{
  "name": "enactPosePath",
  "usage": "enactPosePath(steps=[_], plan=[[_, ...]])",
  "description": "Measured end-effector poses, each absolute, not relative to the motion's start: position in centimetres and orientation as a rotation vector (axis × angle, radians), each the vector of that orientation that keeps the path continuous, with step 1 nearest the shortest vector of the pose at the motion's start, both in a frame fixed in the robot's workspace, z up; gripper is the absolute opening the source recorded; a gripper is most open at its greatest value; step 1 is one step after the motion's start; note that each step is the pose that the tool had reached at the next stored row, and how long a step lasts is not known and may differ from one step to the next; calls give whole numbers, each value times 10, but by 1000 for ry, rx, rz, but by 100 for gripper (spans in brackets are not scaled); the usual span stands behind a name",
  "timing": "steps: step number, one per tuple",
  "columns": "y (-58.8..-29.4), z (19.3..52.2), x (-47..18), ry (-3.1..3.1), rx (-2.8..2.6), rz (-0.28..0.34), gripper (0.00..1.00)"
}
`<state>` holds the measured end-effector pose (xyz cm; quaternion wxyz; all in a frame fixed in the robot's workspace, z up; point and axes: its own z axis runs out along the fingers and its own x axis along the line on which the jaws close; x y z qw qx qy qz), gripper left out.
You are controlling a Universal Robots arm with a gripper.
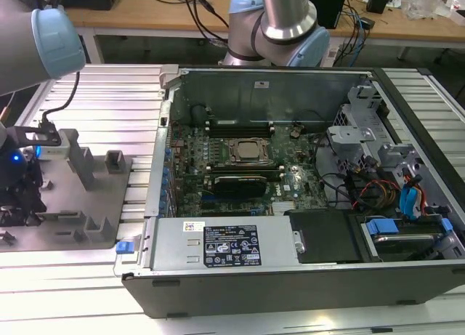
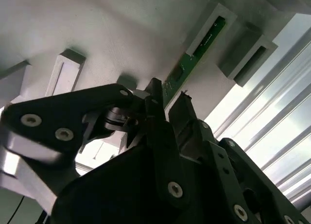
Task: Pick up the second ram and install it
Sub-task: 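Pick up the second ram and move it above second insertion slot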
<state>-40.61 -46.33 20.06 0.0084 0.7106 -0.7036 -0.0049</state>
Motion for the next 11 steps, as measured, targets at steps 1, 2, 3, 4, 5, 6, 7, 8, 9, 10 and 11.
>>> enactPosePath(steps=[1,2,3,4,5,6,7,8,9,10,11], plan=[[-463,200,-406,-2199,2220,-15,28],[-463,200,-406,-2199,2220,-15,16],[-463,200,-406,-2199,2220,-15,14],[-463,200,-406,-2199,2220,-15,14],[-463,200,-406,-2199,2220,-15,14],[-463,200,-406,-2199,2220,-15,14],[-463,200,-406,-2199,2220,-15,14],[-463,200,-406,-2199,2220,-15,14],[-463,200,-406,-2199,2220,-15,14],[-463,200,-406,-2199,2220,-15,14],[-463,200,-406,-2199,2220,-15,14]])
